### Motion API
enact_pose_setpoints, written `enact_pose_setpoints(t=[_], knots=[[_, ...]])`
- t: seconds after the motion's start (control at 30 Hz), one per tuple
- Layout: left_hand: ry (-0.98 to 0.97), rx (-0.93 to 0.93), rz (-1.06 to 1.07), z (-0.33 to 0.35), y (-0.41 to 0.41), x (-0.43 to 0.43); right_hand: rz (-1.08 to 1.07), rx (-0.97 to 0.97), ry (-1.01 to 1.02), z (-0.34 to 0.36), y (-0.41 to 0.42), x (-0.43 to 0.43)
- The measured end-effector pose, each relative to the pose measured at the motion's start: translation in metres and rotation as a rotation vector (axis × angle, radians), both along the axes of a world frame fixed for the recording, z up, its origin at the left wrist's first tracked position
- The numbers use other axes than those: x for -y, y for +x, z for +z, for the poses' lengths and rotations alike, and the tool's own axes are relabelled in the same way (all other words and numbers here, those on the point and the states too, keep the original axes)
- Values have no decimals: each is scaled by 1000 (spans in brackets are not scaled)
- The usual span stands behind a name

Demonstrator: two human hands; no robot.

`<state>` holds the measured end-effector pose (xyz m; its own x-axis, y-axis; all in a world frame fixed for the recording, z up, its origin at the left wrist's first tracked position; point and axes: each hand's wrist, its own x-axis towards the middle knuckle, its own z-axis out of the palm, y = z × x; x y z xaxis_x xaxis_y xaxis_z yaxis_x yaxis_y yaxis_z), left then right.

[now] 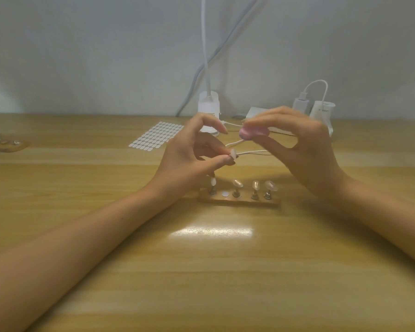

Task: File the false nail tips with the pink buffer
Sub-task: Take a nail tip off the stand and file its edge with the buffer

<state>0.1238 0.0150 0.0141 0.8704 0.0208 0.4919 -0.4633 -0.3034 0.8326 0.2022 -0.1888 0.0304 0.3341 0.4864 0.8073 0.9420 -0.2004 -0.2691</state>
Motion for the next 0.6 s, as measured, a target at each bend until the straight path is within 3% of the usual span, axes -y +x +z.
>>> enact_pose_setpoints(t=[0.27, 0.4, 0.6], knots=[[-103, -22, -56, 0, 0, -2, 14, -67, -64, -6, -5, -8], [-26, 23, -5, -1, 3, -4, 113, 8, -71, -3, -10, -15], [60, 65, 88, 0, 1, -2, 109, -77, -45, -2, -6, -11]])
